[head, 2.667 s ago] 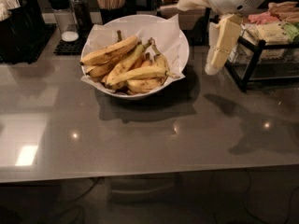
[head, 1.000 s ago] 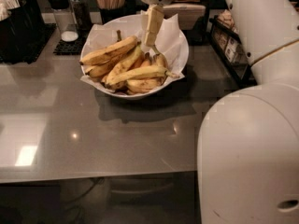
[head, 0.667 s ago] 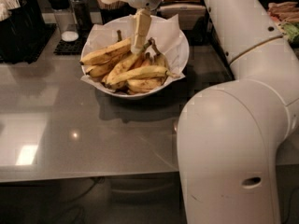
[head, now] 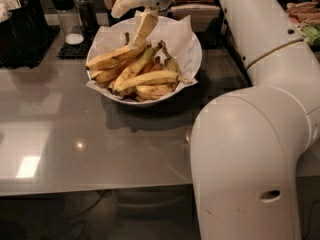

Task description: Pick banana from white bowl

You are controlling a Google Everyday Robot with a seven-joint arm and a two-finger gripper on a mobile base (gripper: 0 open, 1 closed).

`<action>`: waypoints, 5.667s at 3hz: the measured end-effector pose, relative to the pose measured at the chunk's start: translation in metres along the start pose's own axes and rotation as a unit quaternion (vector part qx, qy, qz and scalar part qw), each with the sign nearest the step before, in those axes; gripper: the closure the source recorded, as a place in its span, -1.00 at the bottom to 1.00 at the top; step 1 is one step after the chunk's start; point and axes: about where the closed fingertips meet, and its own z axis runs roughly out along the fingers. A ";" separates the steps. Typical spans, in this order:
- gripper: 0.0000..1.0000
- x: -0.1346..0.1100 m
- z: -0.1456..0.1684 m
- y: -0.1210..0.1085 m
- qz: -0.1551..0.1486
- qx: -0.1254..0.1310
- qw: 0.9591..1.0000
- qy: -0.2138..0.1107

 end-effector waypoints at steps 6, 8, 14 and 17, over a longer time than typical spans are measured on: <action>-0.40 0.006 0.048 0.023 0.066 -0.003 0.995 -0.075; -0.26 0.007 0.056 0.017 0.056 -0.017 0.996 -0.068; 1.00 0.005 0.007 0.022 0.043 0.090 0.994 -0.046; 1.00 -0.024 -0.051 0.082 0.040 0.244 0.967 -0.061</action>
Offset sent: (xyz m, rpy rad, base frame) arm -0.0045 -0.0017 -0.0134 0.0321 0.0482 -0.0196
